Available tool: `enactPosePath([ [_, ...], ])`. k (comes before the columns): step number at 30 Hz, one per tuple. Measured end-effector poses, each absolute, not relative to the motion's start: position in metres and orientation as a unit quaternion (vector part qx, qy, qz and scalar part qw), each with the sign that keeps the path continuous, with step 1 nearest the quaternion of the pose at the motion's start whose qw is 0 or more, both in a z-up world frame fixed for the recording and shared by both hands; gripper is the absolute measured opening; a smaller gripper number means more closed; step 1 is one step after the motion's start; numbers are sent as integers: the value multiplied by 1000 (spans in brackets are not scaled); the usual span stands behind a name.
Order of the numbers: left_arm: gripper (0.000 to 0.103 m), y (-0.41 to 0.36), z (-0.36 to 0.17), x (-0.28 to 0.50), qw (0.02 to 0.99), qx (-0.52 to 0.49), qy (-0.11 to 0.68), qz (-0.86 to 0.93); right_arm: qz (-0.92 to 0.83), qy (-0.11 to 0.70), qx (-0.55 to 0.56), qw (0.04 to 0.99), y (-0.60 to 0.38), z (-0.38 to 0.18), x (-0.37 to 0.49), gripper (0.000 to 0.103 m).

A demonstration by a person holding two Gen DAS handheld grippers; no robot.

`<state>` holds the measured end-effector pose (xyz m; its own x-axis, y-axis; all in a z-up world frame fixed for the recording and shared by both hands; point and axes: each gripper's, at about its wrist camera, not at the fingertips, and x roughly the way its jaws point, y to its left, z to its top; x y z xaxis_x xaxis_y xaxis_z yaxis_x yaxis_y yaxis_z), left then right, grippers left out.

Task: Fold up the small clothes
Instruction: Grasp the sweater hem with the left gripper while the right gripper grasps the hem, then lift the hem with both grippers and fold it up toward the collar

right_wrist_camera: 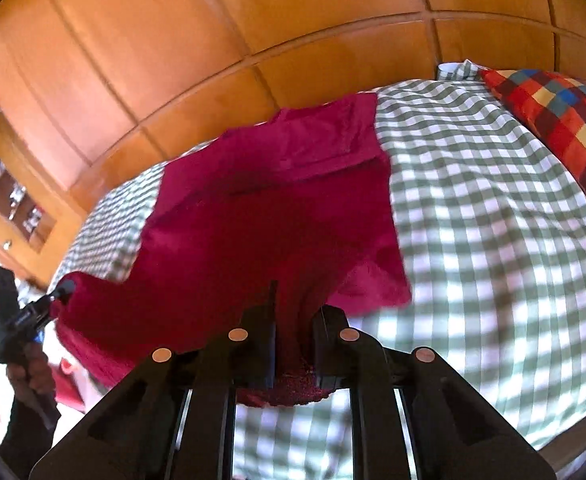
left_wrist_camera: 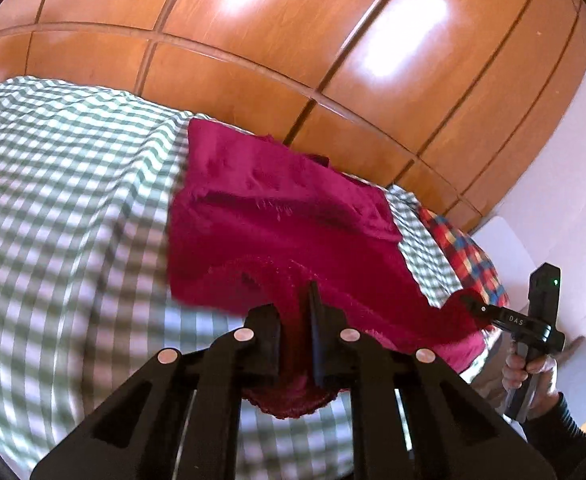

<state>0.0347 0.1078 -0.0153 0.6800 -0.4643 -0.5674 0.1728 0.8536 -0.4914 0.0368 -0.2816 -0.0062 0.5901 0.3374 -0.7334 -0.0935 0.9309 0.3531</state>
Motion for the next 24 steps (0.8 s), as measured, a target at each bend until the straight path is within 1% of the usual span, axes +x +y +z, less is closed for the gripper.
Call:
enactPosePath([
  [4, 10, 107, -17, 79, 888, -215, 369, -170, 109, 450, 153, 873, -285, -18, 76, 12],
  [8, 10, 104, -18, 120, 891, -202, 378, -151, 96, 469, 155, 864, -284, -30, 118, 12],
  [11, 16, 104, -21, 152, 891, -201, 385, -130, 90, 468, 153, 866, -283, -33, 144, 13],
  [12, 21, 110, -22, 158, 891, -203, 385, -124, 97, 465, 168, 864, -285, -32, 151, 23],
  [13, 46, 115, -22, 164, 891, -213, 387, -106, 105, 463, 185, 861, -287, -31, 154, 45],
  [14, 58, 120, -22, 168, 889, -227, 385, -98, 113, 456, 201, 860, -291, -29, 155, 60],
  [15, 68, 127, -21, 168, 889, -246, 375, -94, 105, 437, 211, 868, -297, -22, 152, 87],
  [16, 70, 136, -20, 166, 889, -265, 362, -92, 99, 420, 216, 875, -303, -17, 148, 90],
  [19, 71, 154, -28, 154, 886, -278, 361, -81, 113, 413, 235, 873, -320, -16, 131, 91],
  [24, 69, 153, -65, 118, 880, -235, 403, -91, 93, 449, 206, 865, -337, -51, 92, 91],
])
